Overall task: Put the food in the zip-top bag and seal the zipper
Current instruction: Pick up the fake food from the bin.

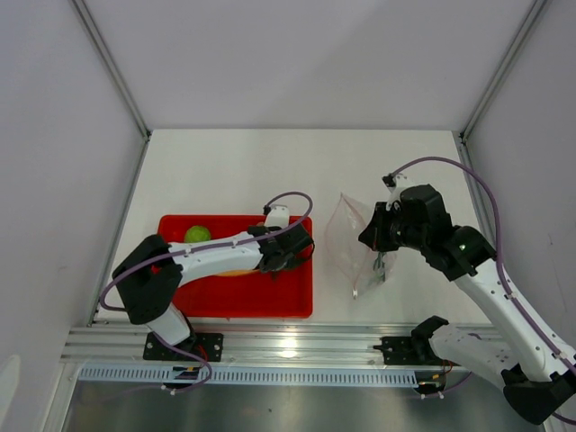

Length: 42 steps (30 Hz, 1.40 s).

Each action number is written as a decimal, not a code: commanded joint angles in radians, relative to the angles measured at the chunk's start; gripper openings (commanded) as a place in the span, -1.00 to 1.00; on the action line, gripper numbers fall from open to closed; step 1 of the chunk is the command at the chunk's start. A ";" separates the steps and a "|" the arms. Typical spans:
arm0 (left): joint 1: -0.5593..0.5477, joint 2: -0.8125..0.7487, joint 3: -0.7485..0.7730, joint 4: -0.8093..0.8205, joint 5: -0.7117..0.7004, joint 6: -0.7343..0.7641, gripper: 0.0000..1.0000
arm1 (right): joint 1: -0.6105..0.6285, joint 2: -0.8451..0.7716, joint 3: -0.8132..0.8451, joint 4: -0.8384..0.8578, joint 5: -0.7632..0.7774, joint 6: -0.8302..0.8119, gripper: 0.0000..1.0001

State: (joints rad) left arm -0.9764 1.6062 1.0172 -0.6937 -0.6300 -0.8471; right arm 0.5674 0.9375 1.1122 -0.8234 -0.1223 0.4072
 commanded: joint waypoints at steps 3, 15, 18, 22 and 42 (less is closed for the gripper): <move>-0.015 0.065 0.090 -0.032 -0.094 -0.059 0.68 | 0.000 -0.009 -0.028 0.032 -0.023 -0.027 -1.00; -0.031 0.207 0.144 -0.150 -0.188 -0.155 0.55 | -0.012 -0.014 -0.048 0.049 -0.042 -0.050 -1.00; -0.031 0.213 0.139 -0.161 -0.200 -0.165 0.37 | -0.015 -0.017 -0.055 0.055 -0.046 -0.048 -1.00; -0.033 0.192 0.130 -0.159 -0.209 -0.164 -0.02 | -0.017 -0.019 -0.063 0.055 -0.051 -0.048 -1.00; -0.076 -0.158 0.175 -0.248 -0.123 -0.064 -0.78 | -0.018 -0.008 -0.035 0.047 -0.057 -0.044 -1.00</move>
State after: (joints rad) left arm -1.0451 1.5032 1.1568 -0.9493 -0.7891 -0.9382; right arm 0.5537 0.9321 1.0470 -0.7937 -0.1719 0.3798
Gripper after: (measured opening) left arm 0.381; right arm 0.005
